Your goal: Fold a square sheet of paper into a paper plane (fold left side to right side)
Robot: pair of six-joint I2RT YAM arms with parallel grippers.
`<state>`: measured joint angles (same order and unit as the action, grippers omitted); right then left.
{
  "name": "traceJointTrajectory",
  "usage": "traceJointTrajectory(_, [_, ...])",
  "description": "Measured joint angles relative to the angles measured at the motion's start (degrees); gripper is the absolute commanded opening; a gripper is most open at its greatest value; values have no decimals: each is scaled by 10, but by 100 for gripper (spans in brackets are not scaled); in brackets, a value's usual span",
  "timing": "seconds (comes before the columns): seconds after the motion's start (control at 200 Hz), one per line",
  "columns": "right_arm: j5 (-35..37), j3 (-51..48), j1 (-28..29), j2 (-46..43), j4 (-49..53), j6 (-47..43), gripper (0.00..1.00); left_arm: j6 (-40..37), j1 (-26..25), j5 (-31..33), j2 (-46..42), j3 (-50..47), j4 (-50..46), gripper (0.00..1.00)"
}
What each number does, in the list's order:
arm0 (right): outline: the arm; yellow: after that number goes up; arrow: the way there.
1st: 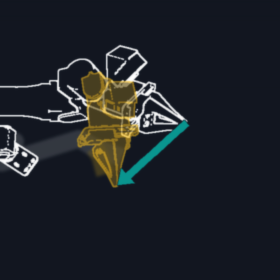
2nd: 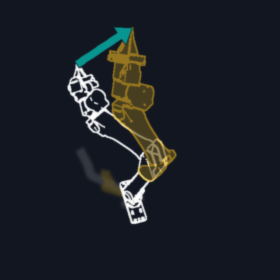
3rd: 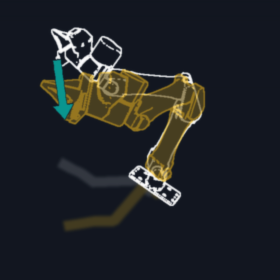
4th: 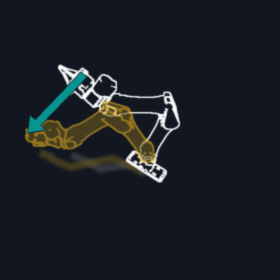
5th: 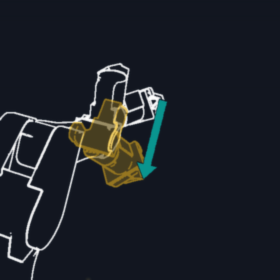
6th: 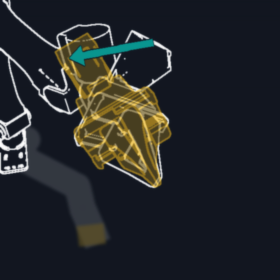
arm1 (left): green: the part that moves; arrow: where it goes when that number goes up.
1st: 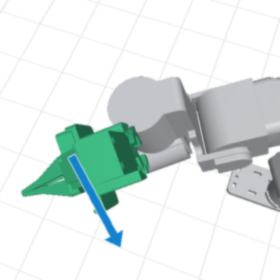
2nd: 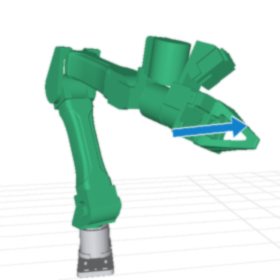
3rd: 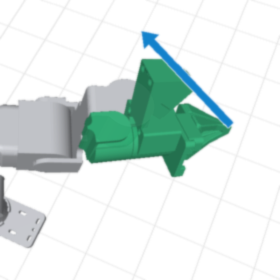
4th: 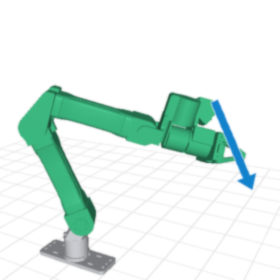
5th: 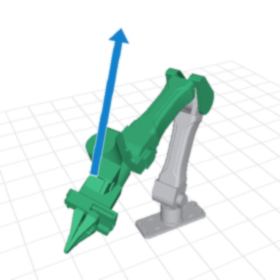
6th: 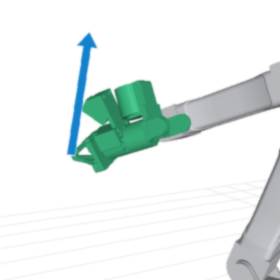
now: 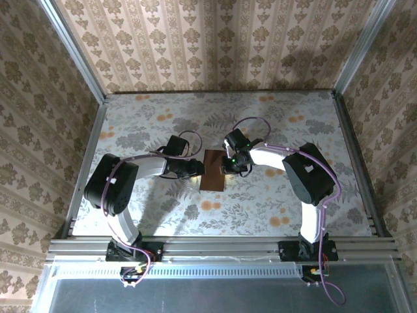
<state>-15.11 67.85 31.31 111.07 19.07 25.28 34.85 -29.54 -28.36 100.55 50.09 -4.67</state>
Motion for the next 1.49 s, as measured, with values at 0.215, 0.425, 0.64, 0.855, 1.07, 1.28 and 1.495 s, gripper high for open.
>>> traceJointTrajectory(0.215, [0,0,0,0,0,2,14,1,0,-4,5,2,3,29])
traceJointTrajectory(0.425, [0,0,0,0,0,2,14,6,0,-13,8,3,9,31])
traceJointTrajectory(0.64, [0,0,0,0,0,2,14,18,0,-23,11,3,19,34])
traceJointTrajectory(0.855, [0,0,0,0,0,2,14,30,0,-34,16,2,44,36])
traceJointTrajectory(1.07, [0,0,0,0,0,2,15,37,0,-47,23,2,59,36])
traceJointTrajectory(1.28, [0,0,1,0,-1,2,15,42,0,-49,23,2,65,23])
traceJointTrajectory(1.495, [-2,0,2,-1,-5,1,21,49,0,-48,23,-4,69,7])
